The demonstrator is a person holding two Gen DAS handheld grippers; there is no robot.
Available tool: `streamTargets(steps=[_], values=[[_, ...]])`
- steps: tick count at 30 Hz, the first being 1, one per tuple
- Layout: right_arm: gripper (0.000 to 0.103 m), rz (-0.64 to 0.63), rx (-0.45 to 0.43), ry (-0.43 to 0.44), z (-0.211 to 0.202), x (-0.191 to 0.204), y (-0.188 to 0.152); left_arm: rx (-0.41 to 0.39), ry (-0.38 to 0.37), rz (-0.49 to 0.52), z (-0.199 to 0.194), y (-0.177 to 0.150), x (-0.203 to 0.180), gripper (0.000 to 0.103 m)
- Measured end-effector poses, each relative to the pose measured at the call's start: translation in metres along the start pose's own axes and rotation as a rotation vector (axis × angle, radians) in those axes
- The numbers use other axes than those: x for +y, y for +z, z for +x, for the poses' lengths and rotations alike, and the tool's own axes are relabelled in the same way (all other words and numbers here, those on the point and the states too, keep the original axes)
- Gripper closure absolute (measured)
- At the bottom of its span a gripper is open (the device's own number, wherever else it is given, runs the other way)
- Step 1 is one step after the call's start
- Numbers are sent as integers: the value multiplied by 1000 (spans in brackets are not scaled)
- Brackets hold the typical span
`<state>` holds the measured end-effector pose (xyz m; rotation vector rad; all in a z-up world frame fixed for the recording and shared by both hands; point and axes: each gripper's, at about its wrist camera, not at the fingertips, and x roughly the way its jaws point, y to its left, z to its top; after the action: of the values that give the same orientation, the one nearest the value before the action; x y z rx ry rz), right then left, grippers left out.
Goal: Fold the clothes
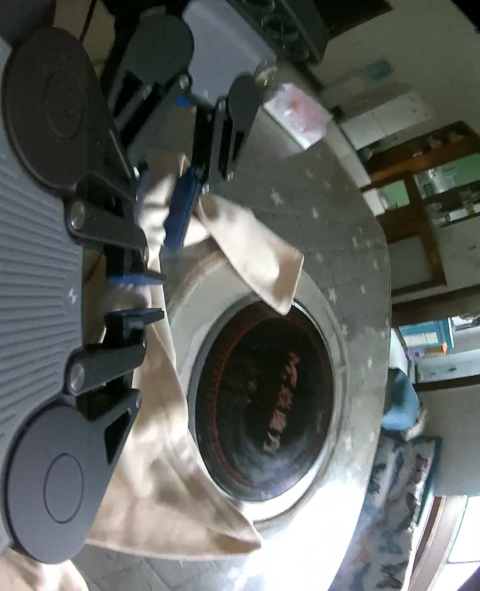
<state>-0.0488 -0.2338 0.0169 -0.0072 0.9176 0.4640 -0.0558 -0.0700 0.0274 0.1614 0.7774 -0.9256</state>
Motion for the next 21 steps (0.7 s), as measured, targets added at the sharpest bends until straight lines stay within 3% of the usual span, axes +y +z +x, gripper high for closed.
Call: streamTargets(steps=[5, 7, 8, 13, 16, 21], values=[[91, 11, 30, 11, 1, -4, 7, -5, -5, 9, 1, -3, -1, 58], [81, 11, 42, 14, 1, -4, 9, -9, -7, 8, 2, -3, 0, 57], [81, 10, 47, 13, 1, -3, 10, -10, -7, 9, 2, -4, 0, 57], [96, 24, 40, -20, 0, -6, 2, -19, -9, 21, 1, -5, 0, 56], [96, 72, -39, -22, -12, -15, 14, -23, -14, 13, 1, -6, 2, 55], [96, 166, -298, -60, -48, -36, 58, -26, -23, -1, -1, -3, 7, 55]])
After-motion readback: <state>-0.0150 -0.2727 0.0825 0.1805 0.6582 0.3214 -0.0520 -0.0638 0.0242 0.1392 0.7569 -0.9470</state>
